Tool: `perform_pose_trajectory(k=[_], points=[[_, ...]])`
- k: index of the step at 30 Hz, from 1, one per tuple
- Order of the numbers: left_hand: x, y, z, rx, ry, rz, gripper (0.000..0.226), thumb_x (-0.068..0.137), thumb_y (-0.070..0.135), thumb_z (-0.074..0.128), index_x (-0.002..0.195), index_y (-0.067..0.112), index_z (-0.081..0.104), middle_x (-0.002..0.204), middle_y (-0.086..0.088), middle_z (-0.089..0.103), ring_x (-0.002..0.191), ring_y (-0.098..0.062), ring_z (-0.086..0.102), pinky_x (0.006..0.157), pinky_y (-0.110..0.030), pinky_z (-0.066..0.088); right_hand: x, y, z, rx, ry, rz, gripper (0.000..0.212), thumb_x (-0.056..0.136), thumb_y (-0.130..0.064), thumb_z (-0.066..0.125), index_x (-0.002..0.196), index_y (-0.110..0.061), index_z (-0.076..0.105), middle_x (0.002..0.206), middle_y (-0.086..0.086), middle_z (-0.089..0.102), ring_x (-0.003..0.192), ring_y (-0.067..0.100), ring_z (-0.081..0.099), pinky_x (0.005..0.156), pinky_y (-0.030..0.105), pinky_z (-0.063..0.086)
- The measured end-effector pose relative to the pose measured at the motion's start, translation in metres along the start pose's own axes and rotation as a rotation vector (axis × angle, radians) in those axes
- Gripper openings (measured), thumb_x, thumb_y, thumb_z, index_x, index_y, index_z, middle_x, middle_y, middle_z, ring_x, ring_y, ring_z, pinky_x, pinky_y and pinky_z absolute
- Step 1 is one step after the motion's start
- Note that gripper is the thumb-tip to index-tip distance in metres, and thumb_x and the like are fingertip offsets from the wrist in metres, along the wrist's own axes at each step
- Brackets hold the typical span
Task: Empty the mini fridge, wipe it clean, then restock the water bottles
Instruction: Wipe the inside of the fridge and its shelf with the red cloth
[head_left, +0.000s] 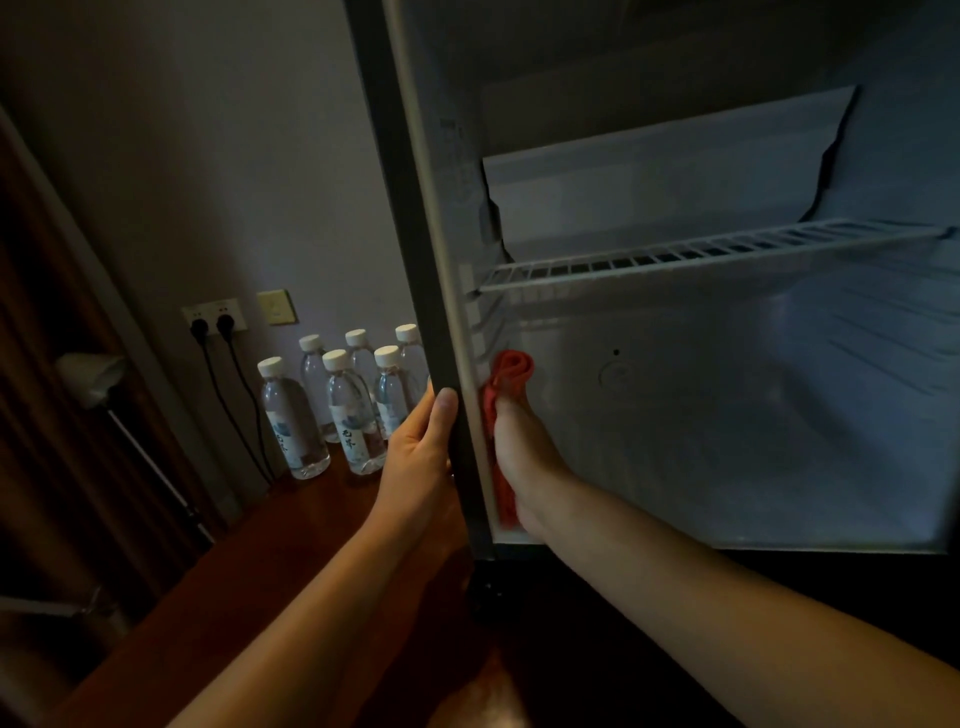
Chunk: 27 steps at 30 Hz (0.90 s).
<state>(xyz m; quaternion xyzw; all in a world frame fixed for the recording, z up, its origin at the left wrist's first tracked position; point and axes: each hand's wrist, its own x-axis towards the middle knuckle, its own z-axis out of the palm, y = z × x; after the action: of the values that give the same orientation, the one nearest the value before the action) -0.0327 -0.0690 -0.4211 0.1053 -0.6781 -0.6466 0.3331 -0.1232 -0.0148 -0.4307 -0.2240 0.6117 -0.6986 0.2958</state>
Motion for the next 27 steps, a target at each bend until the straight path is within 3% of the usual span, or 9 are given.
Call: perform_pose_trajectory(k=[5,9,14,19,27], points=[[-0.002,0.001,0.001,-0.019,0.021,-0.026,0.042,0.094,0.039,0.046,0.125,0.013,0.060,0.094,0.002,0.075,0.091,-0.013,0.072,0.064,-0.023,0.057,0.020,-0.007,-0.003,0.068,0.021,0.070,0.092,0.057,-0.094,0.027,0.105,-0.029,0.072,0.097,0.005,0.075,0.095,0.029,0.070,0.096,0.050,0.050],[-0.005,0.005,0.003,-0.014,0.026,-0.045,0.041,0.103,0.031,0.041,0.132,0.007,0.056,0.094,0.000,0.074,0.086,-0.010,0.073,0.062,-0.021,0.057,0.017,-0.009,-0.006,0.073,-0.006,0.070,0.077,0.076,-0.083,0.027,0.105,-0.027,0.071,0.097,0.007,0.075,0.097,0.029,0.069,0.098,0.050,0.049],[-0.006,0.005,0.005,-0.001,0.010,-0.032,0.039,0.102,0.032,0.039,0.128,0.008,0.058,0.090,0.004,0.076,0.088,-0.007,0.072,0.064,-0.019,0.056,0.007,0.010,-0.006,0.071,-0.061,0.063,0.072,0.068,-0.084,0.035,0.111,-0.037,0.068,0.106,0.003,0.073,0.102,0.028,0.067,0.099,0.052,0.047],[-0.003,0.001,0.001,-0.001,0.010,-0.019,0.044,0.089,0.045,0.046,0.119,0.018,0.063,0.100,0.000,0.076,0.100,-0.015,0.071,0.071,-0.023,0.058,0.007,0.033,0.004,-0.046,0.039,-0.001,0.060,0.072,-0.090,0.025,0.125,-0.066,0.041,0.131,-0.007,0.061,0.124,0.024,0.054,0.111,0.057,0.029],[-0.002,-0.001,0.001,-0.035,-0.006,-0.025,0.041,0.095,0.038,0.045,0.125,0.013,0.060,0.100,-0.001,0.075,0.098,-0.014,0.071,0.069,-0.022,0.058,0.030,0.020,-0.009,0.051,0.009,0.087,0.084,0.062,-0.088,0.026,0.112,-0.033,0.066,0.101,0.005,0.074,0.097,0.029,0.069,0.097,0.049,0.049]])
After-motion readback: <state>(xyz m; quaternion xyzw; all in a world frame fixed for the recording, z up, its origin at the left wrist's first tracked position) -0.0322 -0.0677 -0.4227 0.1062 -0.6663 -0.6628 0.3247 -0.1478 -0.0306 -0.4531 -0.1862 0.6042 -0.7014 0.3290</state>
